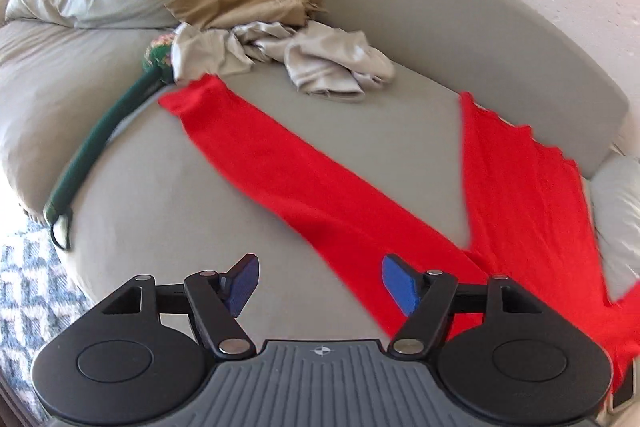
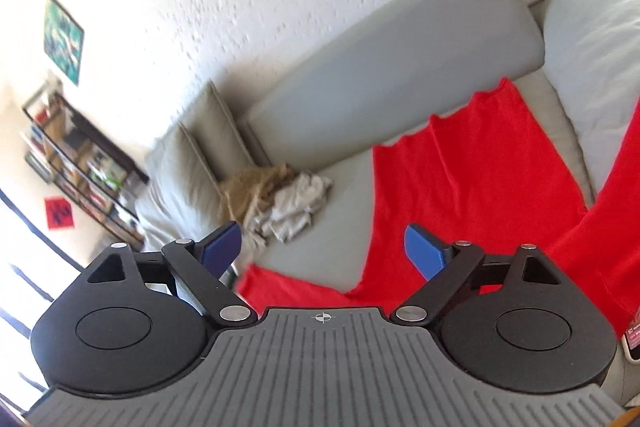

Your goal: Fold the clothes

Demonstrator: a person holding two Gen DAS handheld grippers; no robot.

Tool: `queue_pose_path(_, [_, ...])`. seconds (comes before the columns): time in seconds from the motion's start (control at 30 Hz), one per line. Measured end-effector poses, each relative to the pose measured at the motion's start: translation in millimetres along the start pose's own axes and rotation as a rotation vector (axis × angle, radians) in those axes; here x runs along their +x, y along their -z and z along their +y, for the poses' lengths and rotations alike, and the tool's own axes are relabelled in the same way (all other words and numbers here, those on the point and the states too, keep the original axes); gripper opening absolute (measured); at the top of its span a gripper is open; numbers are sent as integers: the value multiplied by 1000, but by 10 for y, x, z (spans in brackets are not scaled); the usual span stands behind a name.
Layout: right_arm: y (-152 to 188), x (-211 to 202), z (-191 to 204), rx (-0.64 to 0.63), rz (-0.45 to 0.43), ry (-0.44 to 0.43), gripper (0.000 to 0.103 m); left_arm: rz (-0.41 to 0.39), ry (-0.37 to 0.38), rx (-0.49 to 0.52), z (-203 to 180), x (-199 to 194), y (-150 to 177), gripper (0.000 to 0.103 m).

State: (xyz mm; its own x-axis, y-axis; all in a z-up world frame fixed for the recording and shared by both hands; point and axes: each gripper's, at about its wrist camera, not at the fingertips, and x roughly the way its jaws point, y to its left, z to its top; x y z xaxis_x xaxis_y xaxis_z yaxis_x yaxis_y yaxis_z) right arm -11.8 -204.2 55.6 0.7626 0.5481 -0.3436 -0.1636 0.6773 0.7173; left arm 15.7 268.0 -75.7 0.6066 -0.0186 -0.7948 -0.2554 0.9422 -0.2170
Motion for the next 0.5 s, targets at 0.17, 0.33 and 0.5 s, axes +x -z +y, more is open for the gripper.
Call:
queue_pose_path(0.17, [31, -653, -430, 165, -153, -6, 97, 10, -17, -106, -275, -67, 482, 69])
queue_pose_path(0.33, [277, -789, -806, 257, -114, -22, 97, 32, 34, -444, 52, 539, 557, 45])
queue_pose_path(0.5, [460, -924, -955, 260, -84, -41, 97, 27, 202, -598, 163, 708, 530, 42])
